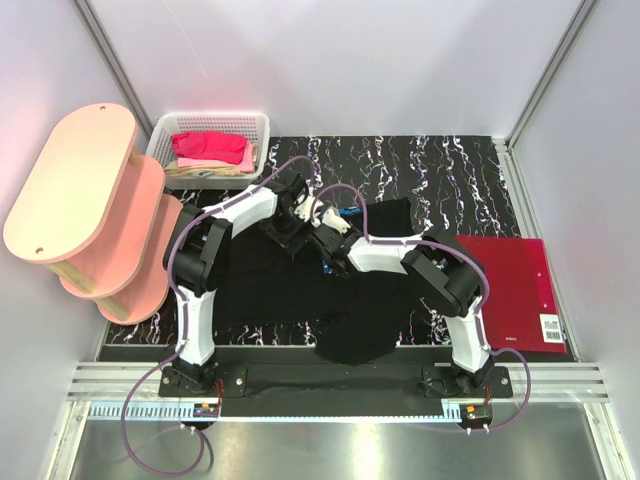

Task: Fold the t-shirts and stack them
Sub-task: Fold the tshirt

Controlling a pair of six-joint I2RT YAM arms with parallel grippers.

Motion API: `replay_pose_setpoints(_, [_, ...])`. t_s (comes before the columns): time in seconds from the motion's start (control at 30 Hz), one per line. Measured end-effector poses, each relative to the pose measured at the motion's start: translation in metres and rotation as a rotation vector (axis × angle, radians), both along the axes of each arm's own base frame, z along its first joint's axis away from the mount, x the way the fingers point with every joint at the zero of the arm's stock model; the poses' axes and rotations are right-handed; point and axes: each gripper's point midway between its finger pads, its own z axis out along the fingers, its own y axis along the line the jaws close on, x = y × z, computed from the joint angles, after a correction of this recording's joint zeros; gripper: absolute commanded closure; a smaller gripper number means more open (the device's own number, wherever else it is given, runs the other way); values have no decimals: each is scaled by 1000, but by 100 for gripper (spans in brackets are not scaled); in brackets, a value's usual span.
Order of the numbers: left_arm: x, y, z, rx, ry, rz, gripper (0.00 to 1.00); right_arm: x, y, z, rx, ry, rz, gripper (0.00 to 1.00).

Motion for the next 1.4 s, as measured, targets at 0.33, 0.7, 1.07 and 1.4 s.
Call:
replay_pose_setpoints(0.33, [-14,3,1,11,1,-30,10,-13,-7,16,102,-25,-60,72])
replay_pose_setpoints(0.7, [-18,9,18,15,-34,-36,9,-55,-19,10,170,163,-152,7])
replay_pose_setpoints(1.07, [-7,48,106,-63,-221,69,7,38,11,119,974,167,-304,16])
replay_pose_setpoints(1.4, [-51,127,70,25,-121,193,7,35,63,11,1294,606,-486,24])
